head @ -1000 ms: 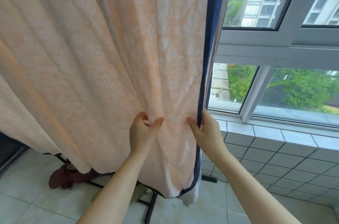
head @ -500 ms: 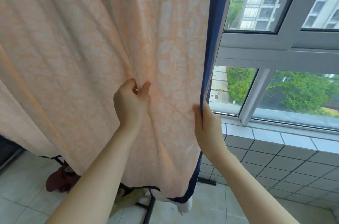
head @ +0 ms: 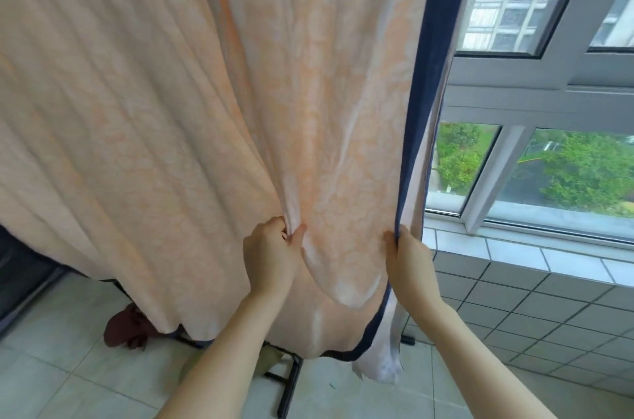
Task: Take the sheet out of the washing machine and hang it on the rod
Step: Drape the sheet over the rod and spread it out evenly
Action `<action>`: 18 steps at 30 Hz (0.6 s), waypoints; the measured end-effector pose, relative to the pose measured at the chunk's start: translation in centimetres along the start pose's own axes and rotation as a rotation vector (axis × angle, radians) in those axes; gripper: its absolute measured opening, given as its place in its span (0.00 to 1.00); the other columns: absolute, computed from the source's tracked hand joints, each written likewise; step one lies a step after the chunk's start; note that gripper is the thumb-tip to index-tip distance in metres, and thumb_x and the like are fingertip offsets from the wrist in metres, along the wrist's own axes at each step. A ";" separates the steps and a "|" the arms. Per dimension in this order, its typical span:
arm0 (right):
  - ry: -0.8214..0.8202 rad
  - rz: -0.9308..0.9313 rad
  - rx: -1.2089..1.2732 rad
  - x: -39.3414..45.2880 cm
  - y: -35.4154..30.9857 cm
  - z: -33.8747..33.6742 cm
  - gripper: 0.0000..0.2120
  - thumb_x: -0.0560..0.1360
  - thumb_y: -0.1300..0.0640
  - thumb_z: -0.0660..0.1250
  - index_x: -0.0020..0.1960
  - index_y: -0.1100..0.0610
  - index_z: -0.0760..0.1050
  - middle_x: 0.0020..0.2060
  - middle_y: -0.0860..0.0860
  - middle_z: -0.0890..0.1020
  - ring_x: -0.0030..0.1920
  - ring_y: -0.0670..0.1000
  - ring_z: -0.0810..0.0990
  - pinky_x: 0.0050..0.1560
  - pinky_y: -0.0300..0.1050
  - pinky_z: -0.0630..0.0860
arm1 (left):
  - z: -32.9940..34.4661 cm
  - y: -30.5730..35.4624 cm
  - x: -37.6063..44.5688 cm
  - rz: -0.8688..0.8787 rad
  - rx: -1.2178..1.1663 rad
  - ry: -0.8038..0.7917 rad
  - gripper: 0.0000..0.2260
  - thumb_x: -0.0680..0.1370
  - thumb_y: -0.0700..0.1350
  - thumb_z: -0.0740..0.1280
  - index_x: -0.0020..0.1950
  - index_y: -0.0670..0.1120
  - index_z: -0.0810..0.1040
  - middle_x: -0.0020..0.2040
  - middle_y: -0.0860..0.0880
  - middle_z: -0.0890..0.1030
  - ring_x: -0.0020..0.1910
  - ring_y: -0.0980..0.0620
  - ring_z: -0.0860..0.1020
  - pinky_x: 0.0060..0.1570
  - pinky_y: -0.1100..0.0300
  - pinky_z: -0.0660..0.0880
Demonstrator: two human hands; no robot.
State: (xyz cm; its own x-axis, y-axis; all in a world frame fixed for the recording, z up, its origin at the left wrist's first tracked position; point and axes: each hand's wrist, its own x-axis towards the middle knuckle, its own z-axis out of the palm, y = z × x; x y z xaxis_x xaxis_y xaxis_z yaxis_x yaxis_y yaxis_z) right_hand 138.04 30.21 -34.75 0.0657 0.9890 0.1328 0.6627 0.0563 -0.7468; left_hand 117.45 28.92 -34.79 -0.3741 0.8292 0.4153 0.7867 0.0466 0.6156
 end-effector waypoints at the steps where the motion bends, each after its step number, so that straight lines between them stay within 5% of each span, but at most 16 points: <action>1: -0.007 0.005 0.018 -0.2 0.0 0.1 0.13 0.82 0.55 0.55 0.39 0.56 0.65 0.32 0.52 0.74 0.32 0.54 0.73 0.28 0.44 0.65 | -0.1 -0.1 0.3 -0.010 0.006 -0.012 0.19 0.75 0.55 0.69 0.30 0.47 0.69 0.24 0.51 0.71 0.24 0.50 0.71 0.28 0.55 0.72; 5: 0.050 -0.061 0.050 -1.4 -1.9 -0.7 0.03 0.80 0.52 0.60 0.51 0.52 0.69 0.46 0.46 0.79 0.45 0.48 0.78 0.44 0.48 0.77 | -1.2 0.0 1.2 -0.071 -0.072 -0.022 0.16 0.75 0.58 0.67 0.35 0.48 0.73 0.29 0.52 0.76 0.30 0.48 0.76 0.35 0.50 0.77; 7: 0.150 -0.119 0.099 -1.8 -3.6 -1.5 0.12 0.79 0.52 0.62 0.62 0.51 0.67 0.52 0.44 0.76 0.50 0.45 0.76 0.48 0.44 0.75 | -2.1 0.1 1.4 -0.077 -0.135 -0.004 0.15 0.75 0.58 0.68 0.36 0.48 0.74 0.32 0.52 0.77 0.33 0.51 0.77 0.36 0.51 0.78; 10: 0.338 -0.219 0.173 -2.4 -7.2 -2.2 0.14 0.77 0.56 0.65 0.59 0.52 0.64 0.53 0.49 0.72 0.51 0.50 0.74 0.47 0.43 0.72 | -4.0 0.2 2.1 -0.057 -0.217 0.015 0.13 0.75 0.56 0.68 0.39 0.47 0.77 0.35 0.55 0.79 0.38 0.54 0.78 0.39 0.55 0.77; 14: 0.533 -0.335 -0.125 -3.0 -11.1 -1.3 0.15 0.73 0.59 0.70 0.57 0.56 0.69 0.55 0.55 0.65 0.52 0.59 0.69 0.47 0.51 0.74 | -7.5 -0.3 3.9 0.007 -0.327 0.051 0.07 0.76 0.52 0.70 0.46 0.50 0.81 0.42 0.59 0.81 0.41 0.56 0.78 0.43 0.60 0.75; 18: 0.386 -0.141 -0.463 -3.8 -14.5 -0.9 0.23 0.72 0.52 0.70 0.64 0.57 0.68 0.65 0.66 0.61 0.59 0.67 0.66 0.57 0.59 0.70 | -10.9 -2.4 6.2 0.044 -0.346 0.115 0.06 0.76 0.49 0.70 0.48 0.48 0.83 0.43 0.58 0.82 0.41 0.55 0.78 0.43 0.61 0.74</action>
State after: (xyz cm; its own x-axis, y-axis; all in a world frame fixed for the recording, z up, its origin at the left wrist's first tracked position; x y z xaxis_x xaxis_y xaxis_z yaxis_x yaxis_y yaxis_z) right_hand 128.84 25.48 -23.80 0.1619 0.8506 0.5003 0.9341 0.0314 -0.3557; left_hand 107.91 27.92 -26.36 -0.4120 0.7573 0.5067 0.5975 -0.1953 0.7777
